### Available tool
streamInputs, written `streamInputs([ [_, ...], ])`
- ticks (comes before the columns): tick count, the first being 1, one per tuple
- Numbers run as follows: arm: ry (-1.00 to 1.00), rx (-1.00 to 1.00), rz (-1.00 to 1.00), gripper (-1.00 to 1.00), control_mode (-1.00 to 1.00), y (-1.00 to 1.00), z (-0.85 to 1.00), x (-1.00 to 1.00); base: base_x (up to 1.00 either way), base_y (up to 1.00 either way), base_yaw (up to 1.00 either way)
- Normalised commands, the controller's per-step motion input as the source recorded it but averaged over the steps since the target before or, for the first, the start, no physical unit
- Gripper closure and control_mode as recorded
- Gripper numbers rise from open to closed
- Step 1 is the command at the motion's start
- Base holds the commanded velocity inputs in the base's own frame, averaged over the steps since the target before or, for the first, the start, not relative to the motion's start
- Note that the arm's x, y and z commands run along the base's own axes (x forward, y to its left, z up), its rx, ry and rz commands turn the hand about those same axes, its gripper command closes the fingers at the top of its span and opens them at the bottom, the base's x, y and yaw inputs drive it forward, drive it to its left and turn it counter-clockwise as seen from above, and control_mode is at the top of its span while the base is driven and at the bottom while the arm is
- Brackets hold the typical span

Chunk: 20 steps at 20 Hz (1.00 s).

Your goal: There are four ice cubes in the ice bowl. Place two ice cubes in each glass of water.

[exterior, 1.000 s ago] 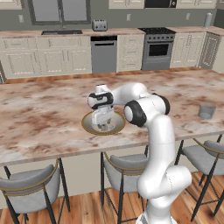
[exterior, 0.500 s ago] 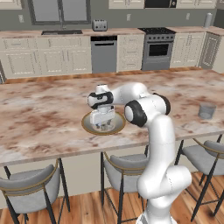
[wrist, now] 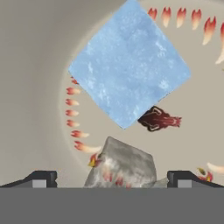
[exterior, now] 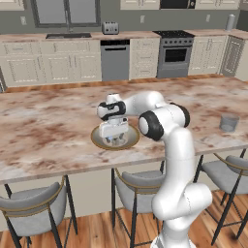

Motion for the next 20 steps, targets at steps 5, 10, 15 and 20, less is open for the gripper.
streamInputs([
  [5,0.0,-0.01,-0.04,-1.0,-1.0,-0.01,0.0,-0.29,0.0,0.0,0.0],
  [10,0.0,-0.05,-0.02,-1.0,-1.0,-0.19,0.0,-0.01,0.0,0.0,0.0],
  [15,0.0,-0.05,-0.02,-1.0,-1.0,-0.22,0.07,0.0,0.0,0.0,0.0],
  [20,0.0,-0.03,-0.04,-1.0,-1.0,0.0,0.19,-0.01,0.0,0.0,0.0],
])
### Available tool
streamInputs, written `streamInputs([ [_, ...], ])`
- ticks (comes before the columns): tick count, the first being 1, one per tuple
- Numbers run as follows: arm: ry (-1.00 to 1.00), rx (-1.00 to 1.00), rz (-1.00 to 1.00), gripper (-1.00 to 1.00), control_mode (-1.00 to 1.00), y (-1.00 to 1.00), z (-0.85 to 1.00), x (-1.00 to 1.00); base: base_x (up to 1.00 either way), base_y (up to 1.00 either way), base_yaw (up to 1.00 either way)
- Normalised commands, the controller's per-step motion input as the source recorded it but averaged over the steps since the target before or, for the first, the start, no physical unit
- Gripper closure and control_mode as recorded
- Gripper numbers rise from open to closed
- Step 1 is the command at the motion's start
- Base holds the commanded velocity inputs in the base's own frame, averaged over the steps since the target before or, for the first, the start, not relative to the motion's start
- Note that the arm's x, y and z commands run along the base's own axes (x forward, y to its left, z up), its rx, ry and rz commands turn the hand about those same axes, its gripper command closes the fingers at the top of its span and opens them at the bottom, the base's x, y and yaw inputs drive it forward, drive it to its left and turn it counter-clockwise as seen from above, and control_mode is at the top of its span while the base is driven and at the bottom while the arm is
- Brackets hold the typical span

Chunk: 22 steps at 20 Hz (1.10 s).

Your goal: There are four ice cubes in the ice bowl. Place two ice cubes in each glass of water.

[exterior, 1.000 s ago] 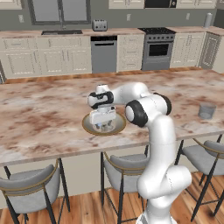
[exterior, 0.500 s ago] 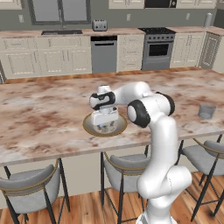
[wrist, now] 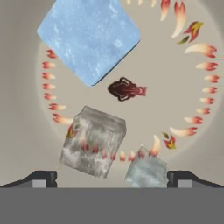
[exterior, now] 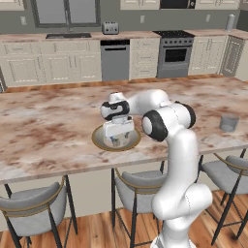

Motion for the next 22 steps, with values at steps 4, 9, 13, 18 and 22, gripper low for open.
streamInputs([
  [4,0.0,-0.07,-0.03,-1.0,-1.0,0.0,0.38,0.0,0.0,0.0,0.0],
  [9,0.0,-0.07,-0.04,-1.0,-1.0,0.0,0.32,-0.15,0.0,0.0,0.0],
  [13,0.01,-0.02,-0.07,-1.0,-1.0,0.03,0.02,-0.61,0.0,0.0,0.0],
  [18,0.05,0.0,-0.1,-1.0,-1.0,0.03,-0.15,-0.31,0.0,0.0,0.0],
  [22,0.03,-0.01,-0.13,-1.0,-1.0,0.0,-0.11,-0.03,0.0,0.0,0.0],
])
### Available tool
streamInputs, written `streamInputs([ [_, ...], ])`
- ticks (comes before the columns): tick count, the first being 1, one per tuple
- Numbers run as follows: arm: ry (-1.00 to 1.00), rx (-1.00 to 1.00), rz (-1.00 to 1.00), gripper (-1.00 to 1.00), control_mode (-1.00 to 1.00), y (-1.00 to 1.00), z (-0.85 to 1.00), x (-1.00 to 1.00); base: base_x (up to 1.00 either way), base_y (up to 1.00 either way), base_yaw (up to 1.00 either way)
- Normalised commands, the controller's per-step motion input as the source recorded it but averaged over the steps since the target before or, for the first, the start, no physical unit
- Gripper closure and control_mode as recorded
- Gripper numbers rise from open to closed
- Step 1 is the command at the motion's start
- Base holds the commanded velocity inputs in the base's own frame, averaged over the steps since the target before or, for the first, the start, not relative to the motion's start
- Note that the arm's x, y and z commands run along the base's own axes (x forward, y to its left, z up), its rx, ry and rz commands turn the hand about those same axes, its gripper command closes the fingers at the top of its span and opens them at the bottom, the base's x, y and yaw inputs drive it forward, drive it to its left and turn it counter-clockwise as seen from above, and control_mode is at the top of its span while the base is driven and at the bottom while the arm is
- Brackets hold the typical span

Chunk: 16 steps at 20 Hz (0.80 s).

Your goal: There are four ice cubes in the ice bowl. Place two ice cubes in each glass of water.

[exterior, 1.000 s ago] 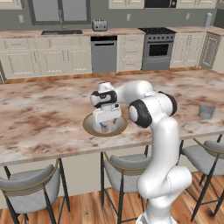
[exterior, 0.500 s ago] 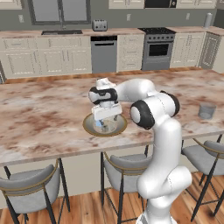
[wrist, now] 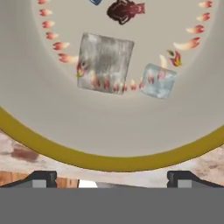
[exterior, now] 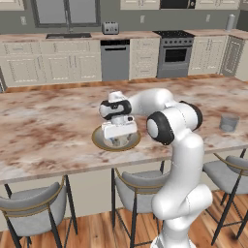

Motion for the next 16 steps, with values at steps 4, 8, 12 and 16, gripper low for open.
streamInputs([
  [4,0.04,-0.02,-0.19,-1.0,-1.0,0.0,-0.04,0.14,0.0,0.0,0.0],
  [8,0.05,-0.03,-0.2,-1.0,-1.0,0.0,-0.1,0.19,0.0,0.0,0.0],
  [12,0.06,-0.04,-0.21,-1.0,-1.0,0.0,-0.2,0.28,0.0,0.0,0.0],
  [16,0.06,-0.05,-0.2,-1.0,-1.0,0.02,-0.19,0.39,0.0,0.0,0.0],
])
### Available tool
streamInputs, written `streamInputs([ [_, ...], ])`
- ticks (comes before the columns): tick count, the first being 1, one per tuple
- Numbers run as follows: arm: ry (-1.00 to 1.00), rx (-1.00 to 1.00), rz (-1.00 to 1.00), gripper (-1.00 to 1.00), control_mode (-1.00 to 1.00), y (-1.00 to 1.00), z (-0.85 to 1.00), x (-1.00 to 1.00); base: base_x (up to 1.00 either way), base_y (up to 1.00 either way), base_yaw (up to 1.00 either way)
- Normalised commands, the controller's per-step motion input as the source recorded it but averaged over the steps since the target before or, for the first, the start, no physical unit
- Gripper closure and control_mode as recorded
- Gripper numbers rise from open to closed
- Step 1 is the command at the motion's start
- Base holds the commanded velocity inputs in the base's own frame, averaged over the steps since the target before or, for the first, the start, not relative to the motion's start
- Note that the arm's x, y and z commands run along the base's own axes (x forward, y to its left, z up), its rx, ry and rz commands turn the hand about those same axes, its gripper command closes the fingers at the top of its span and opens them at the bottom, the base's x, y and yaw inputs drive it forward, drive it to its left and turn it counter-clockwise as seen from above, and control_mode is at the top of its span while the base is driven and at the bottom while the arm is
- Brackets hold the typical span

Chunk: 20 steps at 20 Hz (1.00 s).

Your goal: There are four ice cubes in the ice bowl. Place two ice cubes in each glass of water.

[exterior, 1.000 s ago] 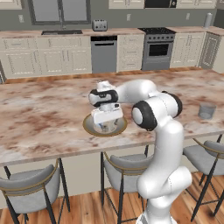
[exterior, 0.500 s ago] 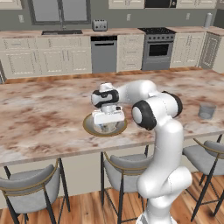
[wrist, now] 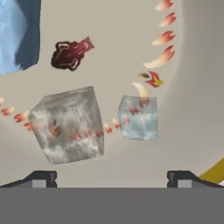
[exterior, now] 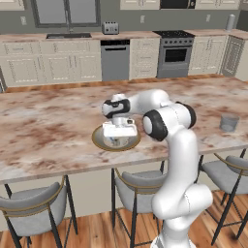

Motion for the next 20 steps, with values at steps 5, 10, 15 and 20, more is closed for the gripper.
streamInputs([
  [5,0.03,-0.04,-0.15,-1.0,-1.0,0.06,-0.11,0.38,0.0,0.0,0.0],
  [10,0.0,-0.03,-0.09,-1.0,-1.0,0.12,-0.02,0.09,0.0,0.0,0.0],
  [15,0.0,-0.03,-0.07,-1.0,-1.0,0.03,-0.01,0.0,0.0,0.0,0.0],
  [20,0.01,-0.07,-0.03,-1.0,-1.0,-0.01,-0.04,0.01,0.0,0.0,0.0],
])
